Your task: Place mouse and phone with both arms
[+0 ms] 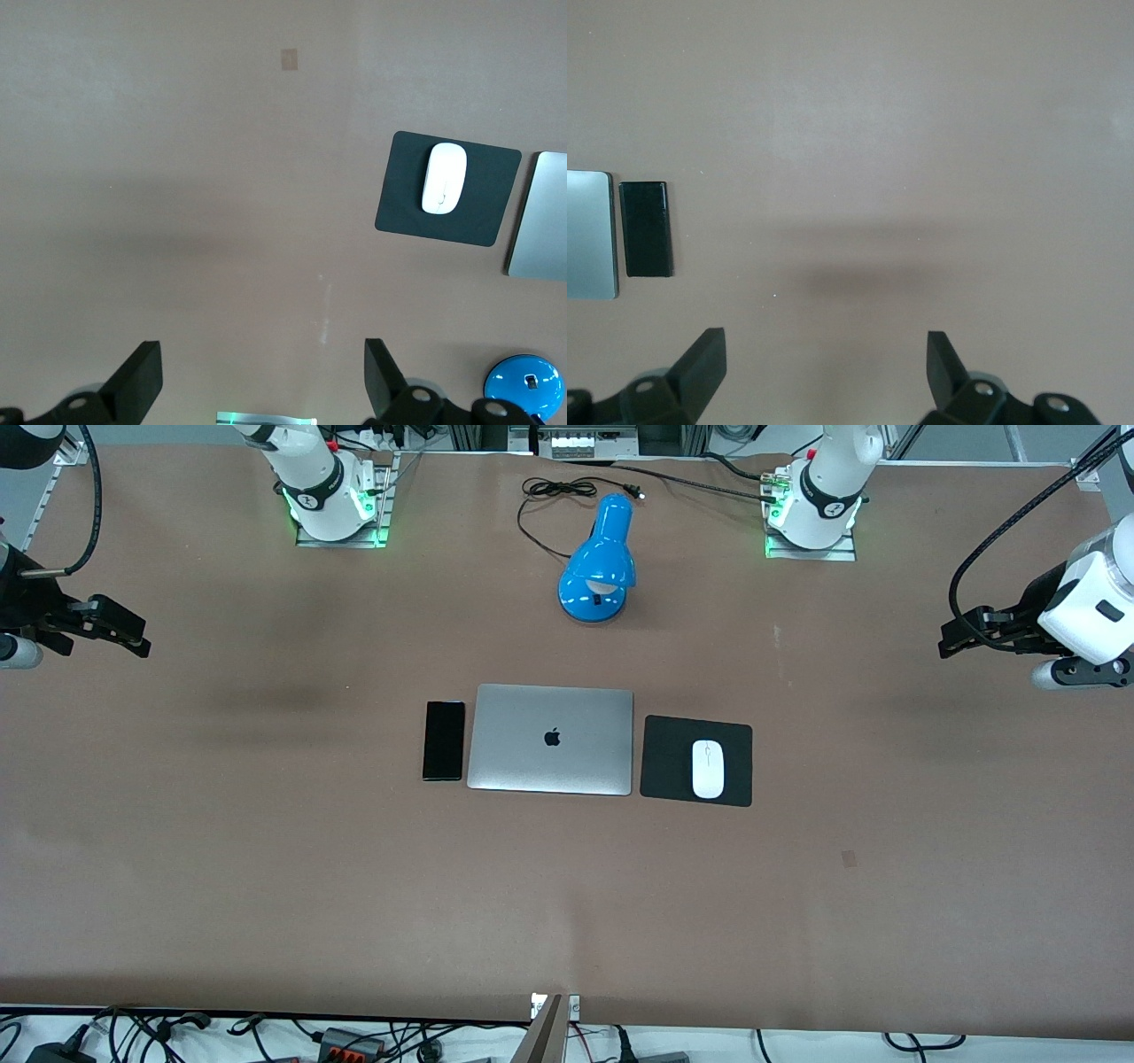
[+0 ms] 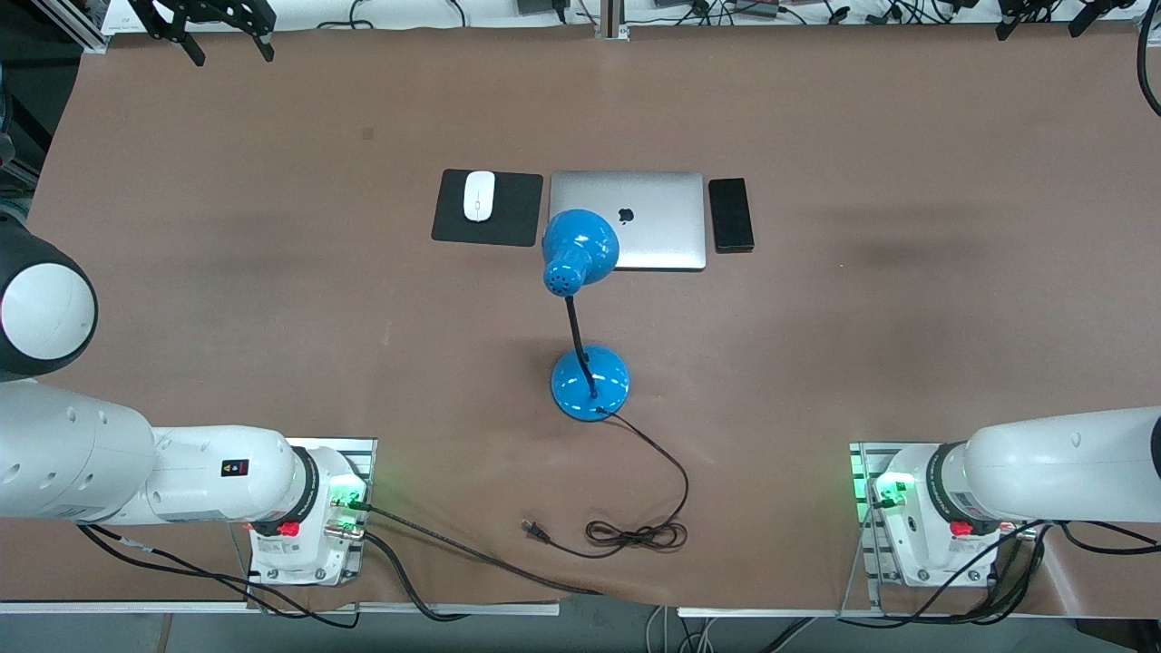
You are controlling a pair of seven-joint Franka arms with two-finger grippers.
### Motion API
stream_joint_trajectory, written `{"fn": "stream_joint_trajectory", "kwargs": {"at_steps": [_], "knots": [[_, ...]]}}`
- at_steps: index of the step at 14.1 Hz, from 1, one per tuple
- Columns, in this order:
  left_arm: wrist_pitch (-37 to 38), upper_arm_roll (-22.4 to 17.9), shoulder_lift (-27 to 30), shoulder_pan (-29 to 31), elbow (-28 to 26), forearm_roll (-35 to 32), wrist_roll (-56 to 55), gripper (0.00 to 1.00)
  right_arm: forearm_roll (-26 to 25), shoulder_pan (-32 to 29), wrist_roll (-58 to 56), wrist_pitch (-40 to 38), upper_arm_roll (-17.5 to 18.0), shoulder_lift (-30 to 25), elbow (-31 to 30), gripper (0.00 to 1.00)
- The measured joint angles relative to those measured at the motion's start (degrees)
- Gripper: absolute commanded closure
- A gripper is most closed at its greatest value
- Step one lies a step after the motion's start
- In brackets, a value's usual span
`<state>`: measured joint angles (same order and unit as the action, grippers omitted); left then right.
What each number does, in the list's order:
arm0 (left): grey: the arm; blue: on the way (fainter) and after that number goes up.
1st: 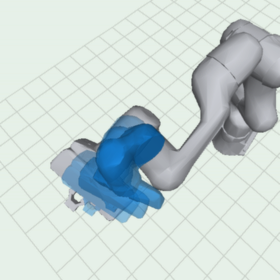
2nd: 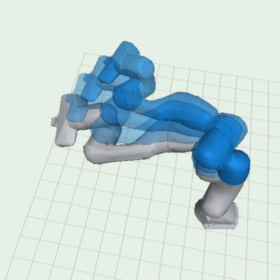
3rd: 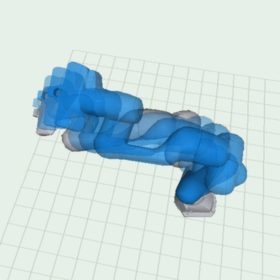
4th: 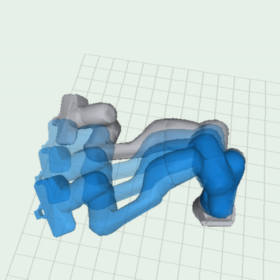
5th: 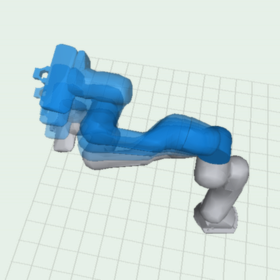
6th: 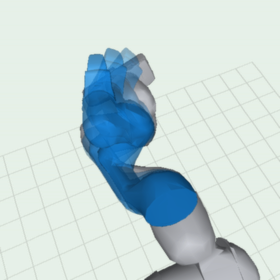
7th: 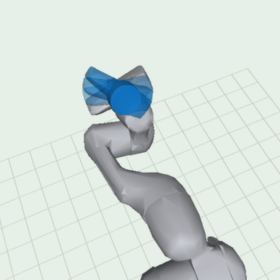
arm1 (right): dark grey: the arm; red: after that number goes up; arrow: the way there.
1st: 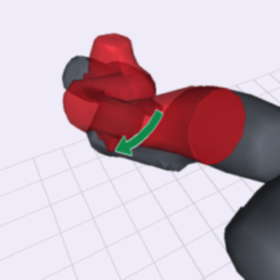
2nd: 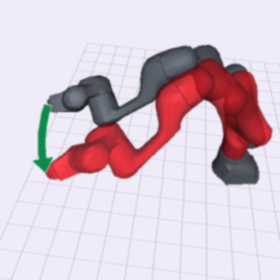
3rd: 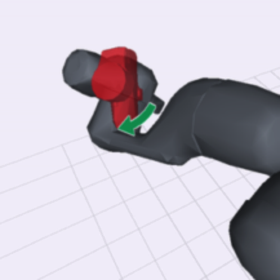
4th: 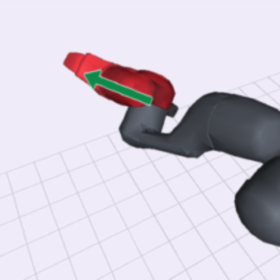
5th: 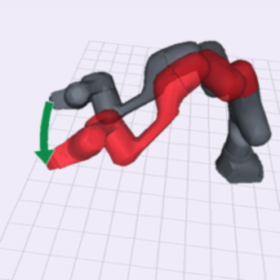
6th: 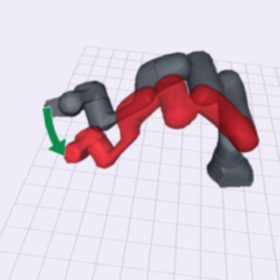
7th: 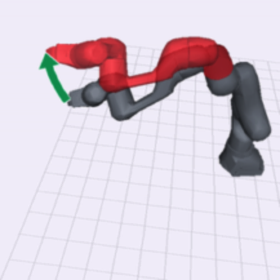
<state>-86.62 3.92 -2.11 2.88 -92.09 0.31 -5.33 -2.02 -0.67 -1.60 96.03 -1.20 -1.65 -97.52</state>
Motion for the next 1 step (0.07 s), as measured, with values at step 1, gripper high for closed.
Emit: {"fn": "stream_joint_trajectory", "kwargs": {"at_steps": [1], "knots": [[0.00,-0.01,0.00,0.03,0.00,0.00,0.00,0.00,0.00,0.00,0.00,0.00,0.00,-0.01,0.00,0.00]]}}
